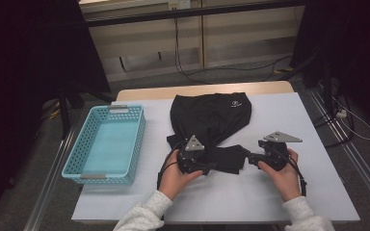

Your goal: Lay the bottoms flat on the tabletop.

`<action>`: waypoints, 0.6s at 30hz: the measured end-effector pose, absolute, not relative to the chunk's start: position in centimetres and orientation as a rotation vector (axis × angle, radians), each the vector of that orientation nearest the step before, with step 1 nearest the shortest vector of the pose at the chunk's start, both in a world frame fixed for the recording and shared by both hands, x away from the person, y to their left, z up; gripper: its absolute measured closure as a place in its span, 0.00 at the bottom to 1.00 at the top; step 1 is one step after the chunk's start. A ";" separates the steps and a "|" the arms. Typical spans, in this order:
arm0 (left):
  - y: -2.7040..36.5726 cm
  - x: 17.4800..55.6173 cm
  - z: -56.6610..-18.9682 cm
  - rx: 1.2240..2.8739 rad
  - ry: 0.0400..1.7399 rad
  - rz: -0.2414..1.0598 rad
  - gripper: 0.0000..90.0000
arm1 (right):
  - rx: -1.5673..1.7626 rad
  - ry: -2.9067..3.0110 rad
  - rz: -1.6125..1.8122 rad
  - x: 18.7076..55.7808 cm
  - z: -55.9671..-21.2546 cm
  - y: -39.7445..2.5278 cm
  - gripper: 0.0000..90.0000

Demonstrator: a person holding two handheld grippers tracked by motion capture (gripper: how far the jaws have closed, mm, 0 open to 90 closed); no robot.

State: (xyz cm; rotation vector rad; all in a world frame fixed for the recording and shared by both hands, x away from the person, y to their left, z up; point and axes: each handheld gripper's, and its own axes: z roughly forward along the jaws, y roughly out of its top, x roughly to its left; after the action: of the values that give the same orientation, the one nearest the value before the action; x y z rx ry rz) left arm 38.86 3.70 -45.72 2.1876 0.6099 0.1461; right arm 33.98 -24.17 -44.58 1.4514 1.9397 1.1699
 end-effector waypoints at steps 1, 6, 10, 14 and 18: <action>3.5 38.9 -45.9 2.178 0.615 0.148 0.40 | 1.453 1.937 1.167 33.9 -44.6 -24.2 0.30; 3.3 39.0 -46.0 2.188 0.605 0.164 0.53 | 1.465 1.929 1.161 33.7 -44.7 -24.7 0.30; 3.2 38.9 -45.9 2.205 0.608 0.130 0.76 | 1.469 1.923 1.154 33.6 -44.7 -24.8 0.29; 3.3 39.0 -45.9 2.215 0.620 0.119 0.90 | 1.462 1.925 1.157 33.6 -44.7 -24.8 0.29; 3.4 39.2 -45.6 2.208 0.656 0.093 0.97 | 1.436 1.933 1.159 33.6 -44.5 -24.6 0.29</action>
State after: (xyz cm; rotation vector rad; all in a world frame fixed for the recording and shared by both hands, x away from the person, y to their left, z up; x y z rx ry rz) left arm 39.25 3.44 -45.59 2.2077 0.6562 0.0932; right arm 33.58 -24.60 -44.52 1.4356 1.9327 1.1594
